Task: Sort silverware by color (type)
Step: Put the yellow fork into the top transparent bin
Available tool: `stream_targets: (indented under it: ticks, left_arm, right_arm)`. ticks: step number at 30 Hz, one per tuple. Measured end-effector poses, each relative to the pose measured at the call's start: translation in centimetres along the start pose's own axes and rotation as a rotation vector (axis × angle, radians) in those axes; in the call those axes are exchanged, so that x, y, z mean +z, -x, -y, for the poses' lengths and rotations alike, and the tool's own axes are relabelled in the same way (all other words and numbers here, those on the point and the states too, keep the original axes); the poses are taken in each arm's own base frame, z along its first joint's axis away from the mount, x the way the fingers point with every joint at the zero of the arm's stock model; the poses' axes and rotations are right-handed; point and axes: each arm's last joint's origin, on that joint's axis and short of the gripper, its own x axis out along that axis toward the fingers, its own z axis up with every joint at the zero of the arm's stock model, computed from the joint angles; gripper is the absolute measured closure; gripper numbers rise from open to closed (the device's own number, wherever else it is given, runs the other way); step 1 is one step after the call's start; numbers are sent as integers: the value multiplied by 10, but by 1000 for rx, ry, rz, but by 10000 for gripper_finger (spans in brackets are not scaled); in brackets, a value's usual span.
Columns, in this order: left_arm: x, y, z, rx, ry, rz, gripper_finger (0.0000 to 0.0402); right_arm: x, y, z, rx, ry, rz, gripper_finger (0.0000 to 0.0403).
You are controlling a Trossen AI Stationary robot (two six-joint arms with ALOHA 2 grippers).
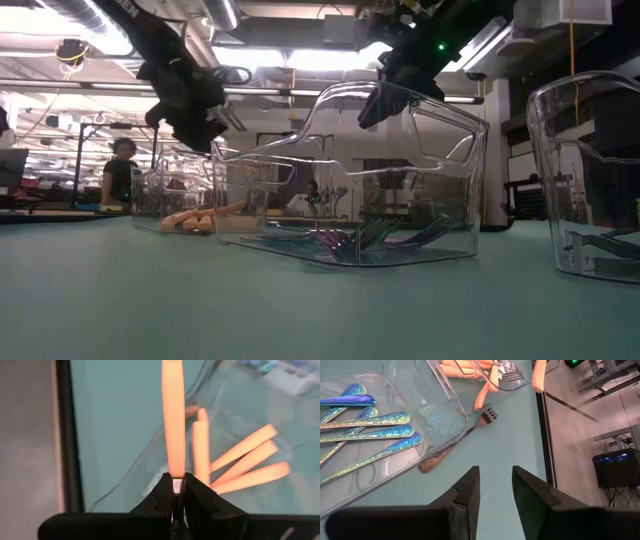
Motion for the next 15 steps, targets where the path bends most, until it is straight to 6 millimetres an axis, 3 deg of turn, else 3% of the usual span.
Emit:
stream_targets:
  ticks: [15]
  left_arm:
    - [-5,-3,15,-138,86,34,382]
  right_arm:
    - [0,0,0,0,0,0,299]
